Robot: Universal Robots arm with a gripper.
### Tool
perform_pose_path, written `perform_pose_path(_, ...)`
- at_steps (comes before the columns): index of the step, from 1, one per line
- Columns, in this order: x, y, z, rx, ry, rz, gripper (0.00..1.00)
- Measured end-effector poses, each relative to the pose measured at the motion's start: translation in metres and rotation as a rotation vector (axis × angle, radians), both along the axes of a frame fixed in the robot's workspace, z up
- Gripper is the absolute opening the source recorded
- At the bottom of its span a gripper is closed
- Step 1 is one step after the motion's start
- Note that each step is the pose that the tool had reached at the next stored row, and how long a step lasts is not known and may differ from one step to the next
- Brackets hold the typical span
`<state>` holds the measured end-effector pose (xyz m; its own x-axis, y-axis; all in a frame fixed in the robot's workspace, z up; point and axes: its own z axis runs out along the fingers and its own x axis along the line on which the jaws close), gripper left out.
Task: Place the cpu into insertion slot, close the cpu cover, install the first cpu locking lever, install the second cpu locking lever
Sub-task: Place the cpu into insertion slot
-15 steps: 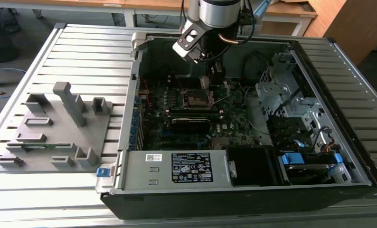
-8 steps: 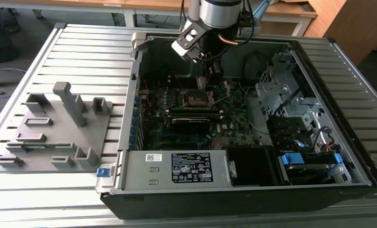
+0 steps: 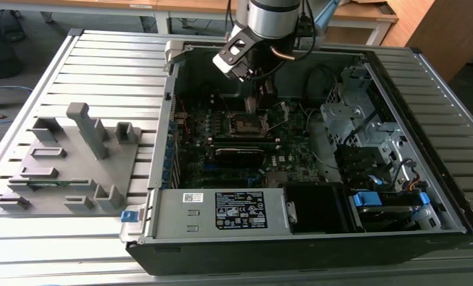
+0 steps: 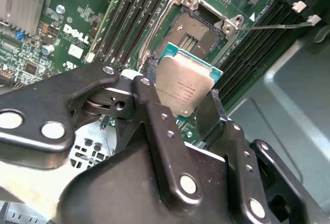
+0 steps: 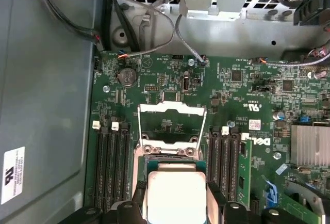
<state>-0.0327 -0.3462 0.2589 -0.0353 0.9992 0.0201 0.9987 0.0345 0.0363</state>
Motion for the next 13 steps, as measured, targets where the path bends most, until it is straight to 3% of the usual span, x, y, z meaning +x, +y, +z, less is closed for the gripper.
perform_pose_path(13, -0.0049, 0.0000, -0.0233, -0.0001, -0.0023, -0.003, 0.54)
